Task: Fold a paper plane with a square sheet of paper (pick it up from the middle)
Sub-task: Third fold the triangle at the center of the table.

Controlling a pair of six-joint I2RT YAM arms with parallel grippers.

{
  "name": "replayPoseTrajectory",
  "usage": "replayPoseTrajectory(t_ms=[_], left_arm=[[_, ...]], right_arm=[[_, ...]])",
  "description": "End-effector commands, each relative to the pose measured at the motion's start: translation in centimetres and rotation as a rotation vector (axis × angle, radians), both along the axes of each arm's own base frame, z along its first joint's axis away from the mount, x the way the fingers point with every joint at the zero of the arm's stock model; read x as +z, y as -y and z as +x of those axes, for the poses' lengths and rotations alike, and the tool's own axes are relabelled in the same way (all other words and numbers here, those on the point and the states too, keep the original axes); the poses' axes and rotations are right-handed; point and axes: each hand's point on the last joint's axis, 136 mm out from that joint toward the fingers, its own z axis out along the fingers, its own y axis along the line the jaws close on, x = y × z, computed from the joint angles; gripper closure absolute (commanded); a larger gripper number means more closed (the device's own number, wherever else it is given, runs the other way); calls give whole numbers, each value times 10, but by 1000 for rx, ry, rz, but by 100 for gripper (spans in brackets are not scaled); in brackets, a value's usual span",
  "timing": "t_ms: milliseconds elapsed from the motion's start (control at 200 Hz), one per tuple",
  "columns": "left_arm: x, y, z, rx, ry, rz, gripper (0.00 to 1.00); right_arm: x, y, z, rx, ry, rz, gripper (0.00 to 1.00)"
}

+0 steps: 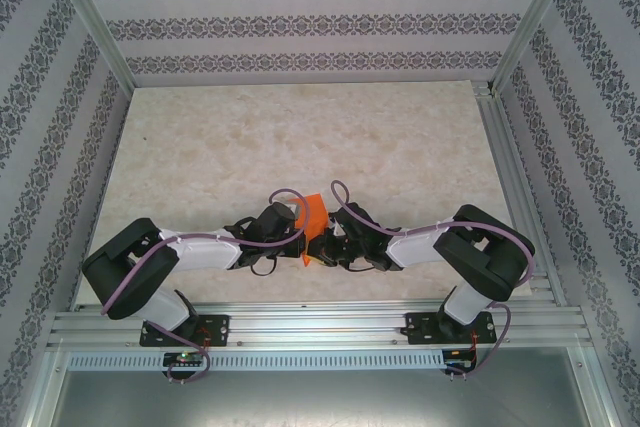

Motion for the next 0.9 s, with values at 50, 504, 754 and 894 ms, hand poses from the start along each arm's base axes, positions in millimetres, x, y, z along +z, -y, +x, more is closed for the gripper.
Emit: replayPoseTrajectory(t_ms=[50,504,754,894], left_arm=[[7,-1,8,-1,30,14,96],[1,2,8,-10,15,19,96],[-1,1,7,-11,8,26,96],[-1,1,8,-13,12,29,96]], right_arm=[[9,-10,-1,17,15,40,87],[-12,-3,-9,7,-21,-3,88],[-22,0,-10,0,-34,-30,88],[-6,-9,-8,6,-13,45,87]])
